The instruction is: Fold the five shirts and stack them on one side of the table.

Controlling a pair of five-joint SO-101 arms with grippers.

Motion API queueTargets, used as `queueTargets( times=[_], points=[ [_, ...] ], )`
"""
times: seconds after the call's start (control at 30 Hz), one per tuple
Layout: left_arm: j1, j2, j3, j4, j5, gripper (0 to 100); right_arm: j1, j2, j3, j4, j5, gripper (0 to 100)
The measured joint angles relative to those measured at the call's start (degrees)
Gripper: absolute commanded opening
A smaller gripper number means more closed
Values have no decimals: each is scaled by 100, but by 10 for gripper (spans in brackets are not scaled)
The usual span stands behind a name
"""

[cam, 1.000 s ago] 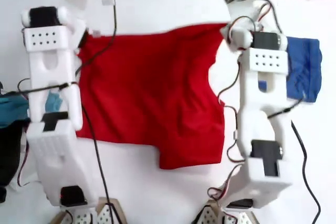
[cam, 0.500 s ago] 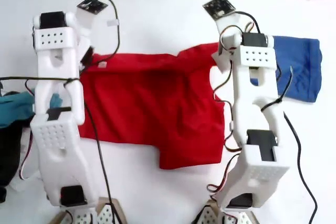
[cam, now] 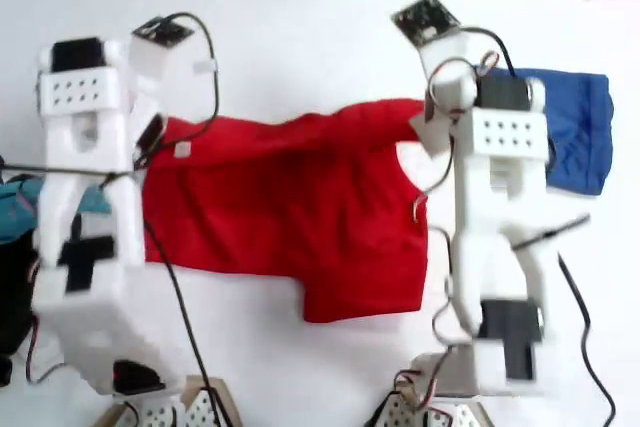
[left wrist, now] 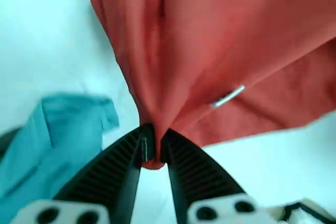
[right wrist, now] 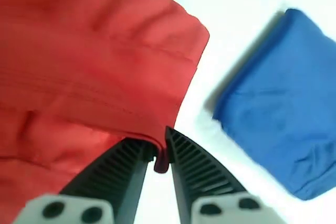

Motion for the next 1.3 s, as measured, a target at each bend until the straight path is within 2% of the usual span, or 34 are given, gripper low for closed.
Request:
queueTargets(
  times=[0.3,0.43,0.67,0.93,1.3],
  points=[
    [-220,-2145,2488,-352,-501,26,0,-3033,3525,-721,26,19],
    [-457,-2453,3560,-870,-677,26,53,-4132,4545,-703,167,19],
    [-527,-2523,4958,-1793,-818,26,440,-5635,5495,-237,712,19],
    [-545,-2532,5829,-2462,-818,26,484,-6277,6664,-290,976,19],
    [-545,-2532,5890,-2884,-818,28,527,-6312,7068,-501,976,21]
  ],
)
